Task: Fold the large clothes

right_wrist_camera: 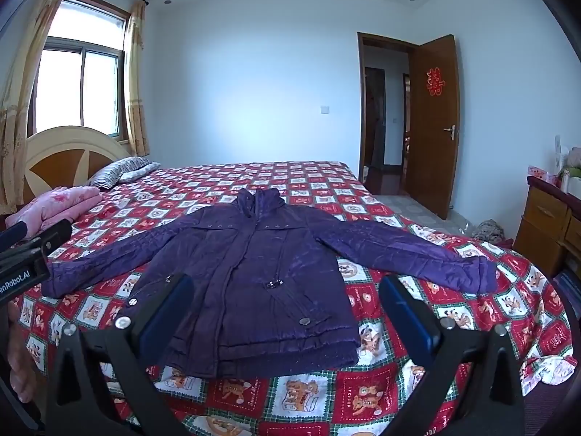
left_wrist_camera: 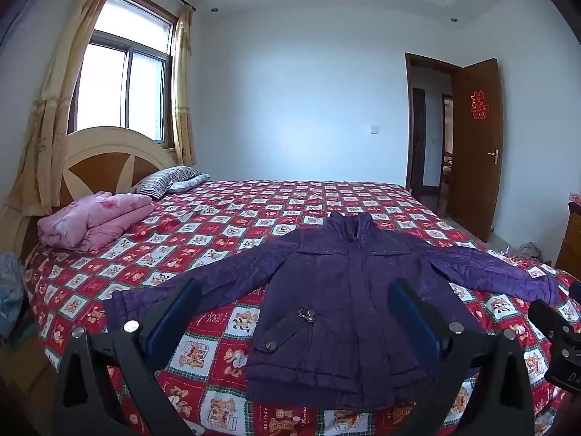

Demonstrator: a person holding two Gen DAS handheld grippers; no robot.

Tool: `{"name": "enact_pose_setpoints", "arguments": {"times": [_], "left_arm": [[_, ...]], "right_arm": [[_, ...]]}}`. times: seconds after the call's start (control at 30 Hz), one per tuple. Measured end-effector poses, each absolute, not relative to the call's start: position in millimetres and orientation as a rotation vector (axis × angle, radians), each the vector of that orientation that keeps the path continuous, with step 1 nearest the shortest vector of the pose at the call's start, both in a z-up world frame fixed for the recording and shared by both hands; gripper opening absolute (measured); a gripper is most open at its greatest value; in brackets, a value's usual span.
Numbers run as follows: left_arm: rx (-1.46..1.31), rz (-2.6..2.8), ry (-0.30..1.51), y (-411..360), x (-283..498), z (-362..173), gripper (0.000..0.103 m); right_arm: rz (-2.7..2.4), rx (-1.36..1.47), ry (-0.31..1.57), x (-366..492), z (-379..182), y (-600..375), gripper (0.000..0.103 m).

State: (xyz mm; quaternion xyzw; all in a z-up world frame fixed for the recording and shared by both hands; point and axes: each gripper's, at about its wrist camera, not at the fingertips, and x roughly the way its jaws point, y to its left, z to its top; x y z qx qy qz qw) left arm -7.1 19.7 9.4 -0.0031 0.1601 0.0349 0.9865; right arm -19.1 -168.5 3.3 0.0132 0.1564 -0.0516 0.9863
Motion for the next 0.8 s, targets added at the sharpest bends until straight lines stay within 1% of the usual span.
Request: {"name": "enact_pose_setpoints", "arguments": {"times": [0.43,0.6,0.67,0.8], "left_arm": [[-0.019,0.078,0.320,24.1,-6.8,10.4,0.102],[-0.021,0.081,0.320,25.3,-6.3,10.9,0.102],[-0.022,0.081,0.319,26.2,-6.1,11.6,0.102],[-0.023,0.084,0.314,27.3,-6.6,12.0,0.102]], "right_arm": [[-0.093,0.019,0.332,-20.6,5.8,-173.1,0.103],[-0.092,0.024,0.283,-19.5,3.3,-170.4,0.103],[-0.093,0.021,0.327,-18.3,3.4,-170.3,0.103],[-0.090,0.018,0.334,-17.8,2.7,-170.1,0.103]]}}
